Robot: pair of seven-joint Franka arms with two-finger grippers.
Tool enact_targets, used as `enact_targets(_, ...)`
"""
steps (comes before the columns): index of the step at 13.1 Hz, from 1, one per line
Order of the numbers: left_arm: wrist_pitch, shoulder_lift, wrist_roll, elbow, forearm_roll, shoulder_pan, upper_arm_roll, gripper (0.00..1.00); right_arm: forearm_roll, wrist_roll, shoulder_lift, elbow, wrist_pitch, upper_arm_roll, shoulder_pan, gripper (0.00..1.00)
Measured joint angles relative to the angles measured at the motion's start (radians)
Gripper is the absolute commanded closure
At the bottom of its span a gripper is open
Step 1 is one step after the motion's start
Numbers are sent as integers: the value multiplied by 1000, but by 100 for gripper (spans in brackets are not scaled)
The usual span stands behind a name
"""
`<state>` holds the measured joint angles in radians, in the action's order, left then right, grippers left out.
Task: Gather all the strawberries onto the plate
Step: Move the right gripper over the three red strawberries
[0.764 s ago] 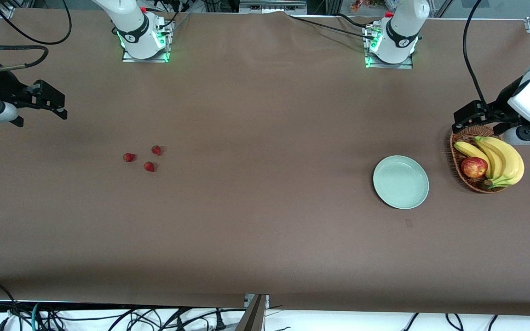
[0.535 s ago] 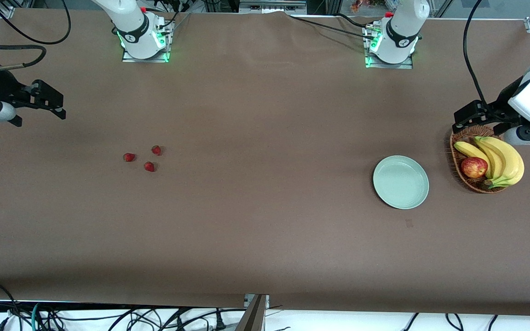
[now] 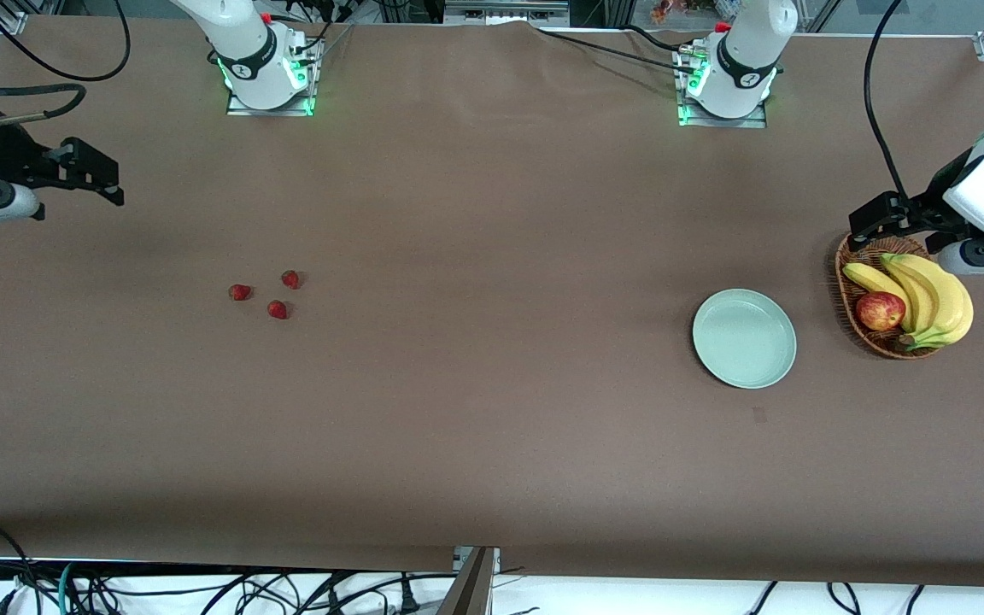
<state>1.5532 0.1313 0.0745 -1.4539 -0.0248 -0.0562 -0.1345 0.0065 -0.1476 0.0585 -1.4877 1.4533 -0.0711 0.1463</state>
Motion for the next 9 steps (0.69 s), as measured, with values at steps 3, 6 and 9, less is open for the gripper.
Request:
enact_targets(3,5,14,0,-4,0,0,-1,0,0,26,-1,0,-35,3,2,0)
enact_targets(6,30,28,0,-4,0,0,-1,0,0,41,-1,0,-37,0,1,0)
enact_targets(9,32,28,0,-4,-1,0,-1,0,0,60,-1,0,-39,1,1,0)
